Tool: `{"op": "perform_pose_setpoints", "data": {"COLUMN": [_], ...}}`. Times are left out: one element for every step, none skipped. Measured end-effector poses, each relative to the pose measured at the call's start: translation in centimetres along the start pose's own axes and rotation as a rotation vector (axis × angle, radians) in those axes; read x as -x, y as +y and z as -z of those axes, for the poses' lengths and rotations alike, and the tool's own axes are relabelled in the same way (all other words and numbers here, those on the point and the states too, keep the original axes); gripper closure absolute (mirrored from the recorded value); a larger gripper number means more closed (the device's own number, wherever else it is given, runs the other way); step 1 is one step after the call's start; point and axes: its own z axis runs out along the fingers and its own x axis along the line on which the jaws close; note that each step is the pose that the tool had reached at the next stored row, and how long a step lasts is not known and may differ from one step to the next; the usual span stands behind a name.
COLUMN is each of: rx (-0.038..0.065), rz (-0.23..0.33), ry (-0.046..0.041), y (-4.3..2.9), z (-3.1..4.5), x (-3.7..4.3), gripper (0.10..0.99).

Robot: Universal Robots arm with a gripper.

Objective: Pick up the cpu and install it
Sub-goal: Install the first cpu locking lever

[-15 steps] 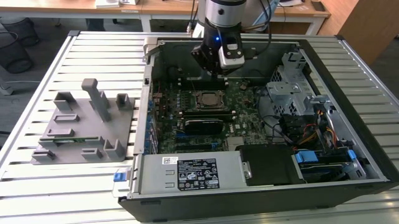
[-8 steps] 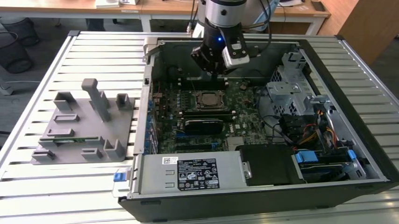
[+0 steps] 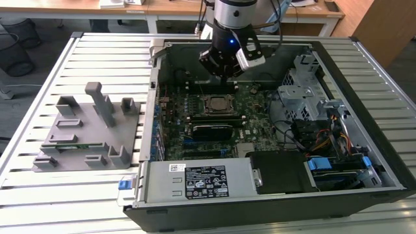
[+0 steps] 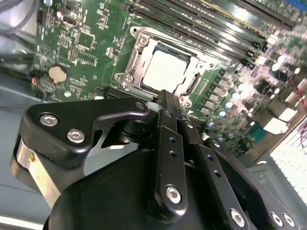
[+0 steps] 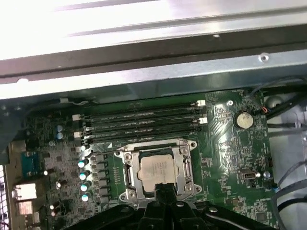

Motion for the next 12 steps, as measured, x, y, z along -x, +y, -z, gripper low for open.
{"op": "perform_pose_setpoints", "data": {"rx": [0.0,0.0,0.0,0.0,0.001,0.002,0.002,0.003,0.003,0.003,0.003,0.004], "rz": [0.017,0.031,0.039,0.043,0.044,0.044,0.044,0.044,0.044,0.044,0.044,0.044], "ry": [0.0002,0.0,-0.0019,-0.0066,-0.0137,-0.0203,-0.0226,-0.023,-0.023,-0.0229,-0.0229,-0.0227], "y": [0.0,0.0,0.0,0.0,-0.02,-0.05,-0.08,-0.1,-0.12,-0.14,-0.17,-0.19], "z": [-0.01,-0.01,-0.02,-0.02,-0.04,-0.06,-0.08,-0.11,-0.11,-0.12,-0.13,-0.13], "x": [0.0,0.0,0.0,-0.02,-0.16,-0.41,-0.7,-0.92,-1.1,-1.32,-1.54,-1.76], "gripper": [0.98,0.98,0.98,0.98,0.98,0.98,0.98,0.98,0.98,0.98,0.98,0.98]}}
